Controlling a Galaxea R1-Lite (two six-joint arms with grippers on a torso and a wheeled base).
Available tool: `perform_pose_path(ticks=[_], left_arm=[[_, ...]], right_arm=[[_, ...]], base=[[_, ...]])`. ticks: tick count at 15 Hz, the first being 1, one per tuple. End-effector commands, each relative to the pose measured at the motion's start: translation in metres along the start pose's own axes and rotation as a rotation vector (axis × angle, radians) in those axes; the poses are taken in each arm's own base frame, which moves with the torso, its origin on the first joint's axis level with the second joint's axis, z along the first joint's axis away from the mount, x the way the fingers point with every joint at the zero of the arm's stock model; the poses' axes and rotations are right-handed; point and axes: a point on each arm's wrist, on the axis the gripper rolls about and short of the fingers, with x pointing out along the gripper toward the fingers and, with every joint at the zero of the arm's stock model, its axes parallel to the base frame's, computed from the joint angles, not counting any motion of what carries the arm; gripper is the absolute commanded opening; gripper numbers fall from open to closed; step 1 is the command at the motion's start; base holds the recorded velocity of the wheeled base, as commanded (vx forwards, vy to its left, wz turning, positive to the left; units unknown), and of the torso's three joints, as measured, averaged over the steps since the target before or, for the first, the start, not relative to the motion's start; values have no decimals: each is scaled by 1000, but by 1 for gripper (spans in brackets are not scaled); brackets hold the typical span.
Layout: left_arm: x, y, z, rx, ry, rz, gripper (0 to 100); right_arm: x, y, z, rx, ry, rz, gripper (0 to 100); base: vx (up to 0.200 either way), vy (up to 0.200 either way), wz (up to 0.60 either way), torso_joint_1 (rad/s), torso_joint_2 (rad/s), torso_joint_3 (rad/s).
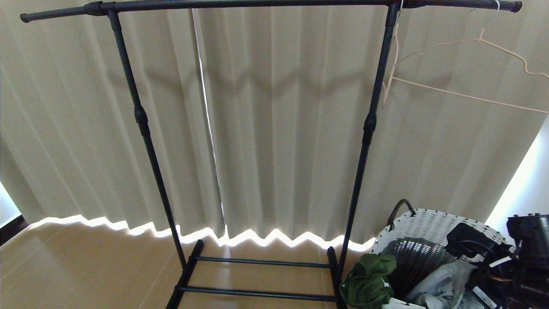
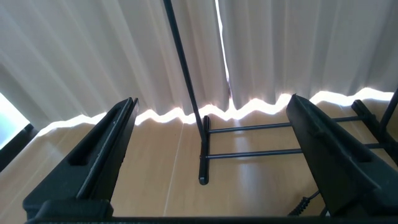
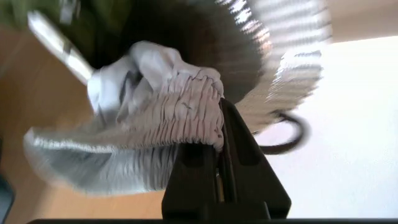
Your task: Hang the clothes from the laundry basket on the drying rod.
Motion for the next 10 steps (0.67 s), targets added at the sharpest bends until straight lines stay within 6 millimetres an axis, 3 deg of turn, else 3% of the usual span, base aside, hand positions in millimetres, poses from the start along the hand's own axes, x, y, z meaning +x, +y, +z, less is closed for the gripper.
perform_pose_path(ticks=[1, 4, 10], left_arm=[[0, 0, 0, 1, 0, 0, 100], [0, 0, 0, 6, 1, 0, 100], [0, 0, 0, 6, 1, 0, 100]], right_arm=[[-52, -21, 3, 84, -226, -157, 0], [-82, -35, -1, 148, -333, -271, 0], [-93, -34, -7, 156, -367, -297, 0]], base=[[0, 0, 0, 0, 0, 0], [0, 0, 0, 0, 0, 0], [-200, 0, 0, 3, 0, 3]])
